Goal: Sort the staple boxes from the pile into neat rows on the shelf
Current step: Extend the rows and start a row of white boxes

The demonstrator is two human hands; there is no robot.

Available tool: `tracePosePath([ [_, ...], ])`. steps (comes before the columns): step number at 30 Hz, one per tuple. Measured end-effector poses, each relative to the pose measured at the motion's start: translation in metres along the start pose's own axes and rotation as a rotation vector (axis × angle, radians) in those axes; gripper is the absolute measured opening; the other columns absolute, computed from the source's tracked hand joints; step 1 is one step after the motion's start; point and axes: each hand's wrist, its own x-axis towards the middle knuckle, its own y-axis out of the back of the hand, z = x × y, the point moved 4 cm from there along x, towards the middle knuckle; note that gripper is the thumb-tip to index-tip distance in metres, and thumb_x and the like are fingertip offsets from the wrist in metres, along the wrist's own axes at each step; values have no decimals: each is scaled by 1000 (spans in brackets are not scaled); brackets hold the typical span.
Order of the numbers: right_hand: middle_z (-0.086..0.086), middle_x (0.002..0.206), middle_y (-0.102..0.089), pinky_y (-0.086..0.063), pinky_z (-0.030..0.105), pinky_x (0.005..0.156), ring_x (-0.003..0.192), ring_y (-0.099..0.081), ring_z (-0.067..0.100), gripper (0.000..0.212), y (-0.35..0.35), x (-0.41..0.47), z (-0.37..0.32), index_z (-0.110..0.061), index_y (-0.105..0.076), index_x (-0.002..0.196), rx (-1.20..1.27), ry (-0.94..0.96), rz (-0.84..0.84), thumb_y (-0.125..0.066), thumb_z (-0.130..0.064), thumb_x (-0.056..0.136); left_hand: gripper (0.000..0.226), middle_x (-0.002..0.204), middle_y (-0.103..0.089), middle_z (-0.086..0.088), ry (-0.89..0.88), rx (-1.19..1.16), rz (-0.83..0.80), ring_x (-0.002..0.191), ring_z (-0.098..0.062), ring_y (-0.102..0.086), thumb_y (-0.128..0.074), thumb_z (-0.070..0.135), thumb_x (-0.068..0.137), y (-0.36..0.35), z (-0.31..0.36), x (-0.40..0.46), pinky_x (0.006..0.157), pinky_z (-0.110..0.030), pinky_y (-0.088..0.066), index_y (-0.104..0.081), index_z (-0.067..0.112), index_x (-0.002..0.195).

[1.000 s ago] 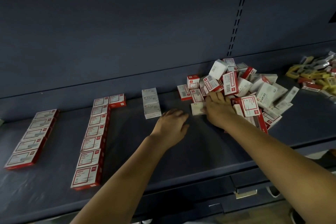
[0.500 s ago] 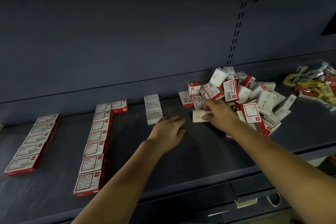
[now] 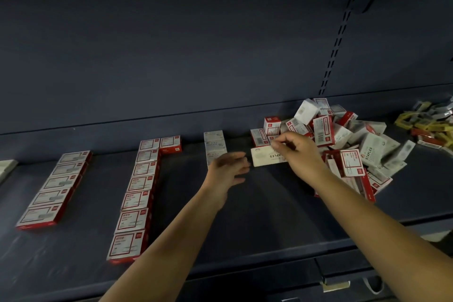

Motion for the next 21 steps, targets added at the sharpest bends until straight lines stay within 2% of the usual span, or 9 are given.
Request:
tracePosePath([
  [3, 1, 80, -64, -42, 9, 60, 71, -56, 5, 7, -3, -5, -6, -9, -66, 87, 94, -7, 56, -60, -12, 89, 14, 105, -68, -11, 1, -80, -75, 100, -22, -65, -59, 13, 90, -3, -2, -4, 88, -35, -53, -61, 14, 104],
  [7, -2, 77, -63, -46, 11, 59, 69, -58, 7, 7, -8, -10, -16, -12, -65, 85, 162, 2, 66, -60, -11, 89, 11, 94, -71, -7, -62, -115, -67, 96, -19, -67, -60, 8, 89, -1, 1, -8, 88, -34, -53, -64, 15, 96],
  [11, 9, 81, -67, -53, 40, 75, 81, -65, 23, 17, -13, -12, -21, -6, -66, 83, 198, -36, 29, -58, -19, 90, 12, 98, -69, -10, -99, -179, 48, 97, -21, -66, -60, 3, 88, 12, 10, -5, 85, -34, -54, -65, 11, 96],
  [12, 9, 82, -67, -52, 41, 77, 81, -65, 23, 18, -13, -13, -22, -8, -66, 83, 215, -48, 27, -57, -21, 91, 13, 100, -69, -11, -116, -170, 79, 97, -22, -65, -60, 2, 88, 16, 13, -4, 84, -34, -54, -65, 11, 96],
  [14, 2, 85, -67, -52, 32, 79, 84, -64, 16, 12, -15, -15, -26, -19, -65, 83, 250, -65, -1, -56, -22, 91, 15, 101, -68, -13, -155, -131, 123, 95, -23, -66, -61, 1, 86, 23, 21, -3, 84, -35, -54, -67, 13, 94],
  [16, -2, 90, -67, -52, 24, 74, 84, -64, 13, 7, -22, -18, -31, -26, -63, 87, 254, -81, -88, -58, -22, 90, 16, 100, -69, -10, -175, -99, 131, 94, -22, -66, -63, 3, 86, 28, 26, -4, 84, -35, -53, -67, 17, 92],
  [19, 6, 90, -68, -53, 23, 63, 71, -64, 14, 13, -40, -21, -37, -18, -62, 101, 286, -133, -254, -61, -19, 88, 17, 99, -69, -9, -213, -54, 74, 93, -21, -67, -66, 7, 84, 31, 30, -6, 82, -35, -54, -67, 18, 96],
  [21, 11, 85, -68, -55, 25, 59, 64, -65, 15, 17, -50, -24, -41, -10, -61, 105, 350, -164, -307, -62, -13, 88, 20, 100, -69, -9, -224, -32, 35, 91, -19, -67, -67, 8, 83, 31, 30, -8, 77, -31, -54, -66, 18, 100],
])
